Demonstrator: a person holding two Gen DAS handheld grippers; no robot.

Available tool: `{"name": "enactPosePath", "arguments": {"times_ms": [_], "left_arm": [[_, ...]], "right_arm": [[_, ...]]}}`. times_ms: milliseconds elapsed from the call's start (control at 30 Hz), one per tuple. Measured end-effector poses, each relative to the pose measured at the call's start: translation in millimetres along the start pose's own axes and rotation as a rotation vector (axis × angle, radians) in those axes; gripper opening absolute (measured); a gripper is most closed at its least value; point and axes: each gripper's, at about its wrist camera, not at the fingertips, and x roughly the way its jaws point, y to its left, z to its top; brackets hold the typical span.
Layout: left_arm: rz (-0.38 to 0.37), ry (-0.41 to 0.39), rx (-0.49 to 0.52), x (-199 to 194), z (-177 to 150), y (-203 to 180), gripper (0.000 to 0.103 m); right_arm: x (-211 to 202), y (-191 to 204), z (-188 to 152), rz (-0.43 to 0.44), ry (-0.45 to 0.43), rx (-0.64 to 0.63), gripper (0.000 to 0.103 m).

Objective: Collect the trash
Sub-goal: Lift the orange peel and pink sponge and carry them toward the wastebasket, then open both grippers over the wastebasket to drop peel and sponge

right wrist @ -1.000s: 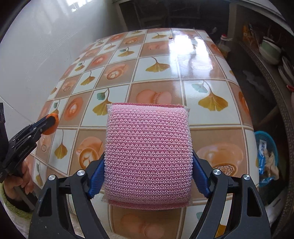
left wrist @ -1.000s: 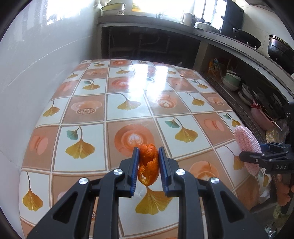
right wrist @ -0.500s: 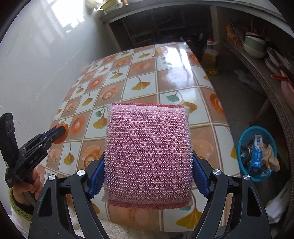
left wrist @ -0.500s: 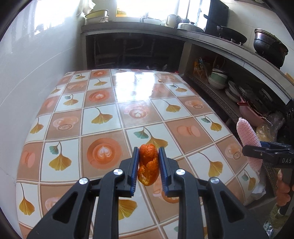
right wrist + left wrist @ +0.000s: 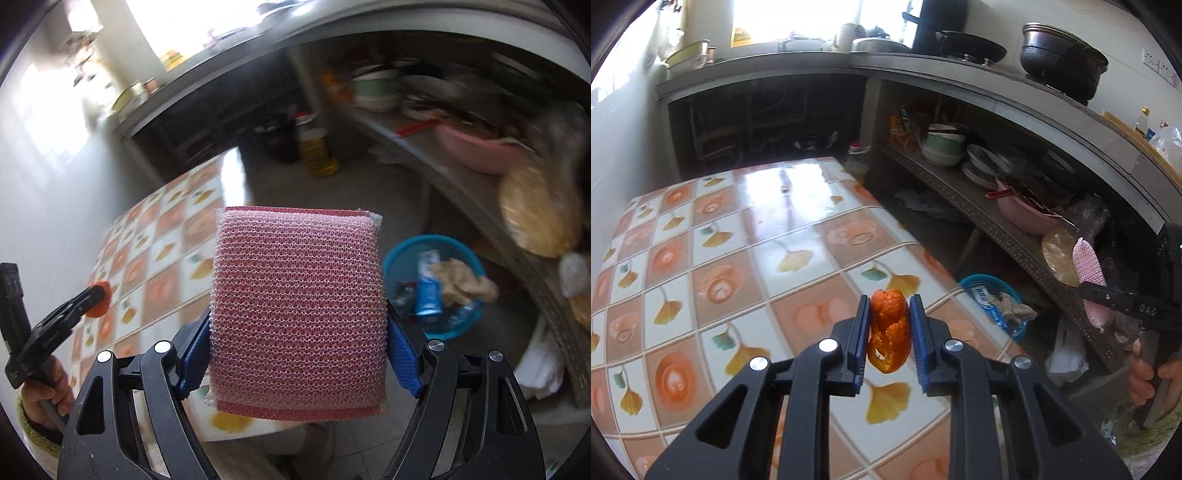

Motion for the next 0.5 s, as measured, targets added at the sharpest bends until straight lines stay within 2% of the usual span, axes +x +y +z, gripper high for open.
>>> {"name": "enactPosePath", "arguments": {"times_ms": [100,233,367,500], "left_arm": [[-0.078,0.04,0.036,27,19,-30,0.021],[-0.183,0.132,0.07,78,40,-70,0.021],[-0.247,0.25,0.097,138,52,-108,0.021],[-0.271,0.376,0.138,203,59,-145,0.021]], "right_arm": [[-4,-55,-5,-0.079,0.002,0.116,0.076],[4,-119,-23,-0.155,0.037,0.262,0.076],[27,-161,-42,-0.181,0.088,0.365,0.076],[60,-191,-51,-0.182,0.141,0.436,0.076]]}}
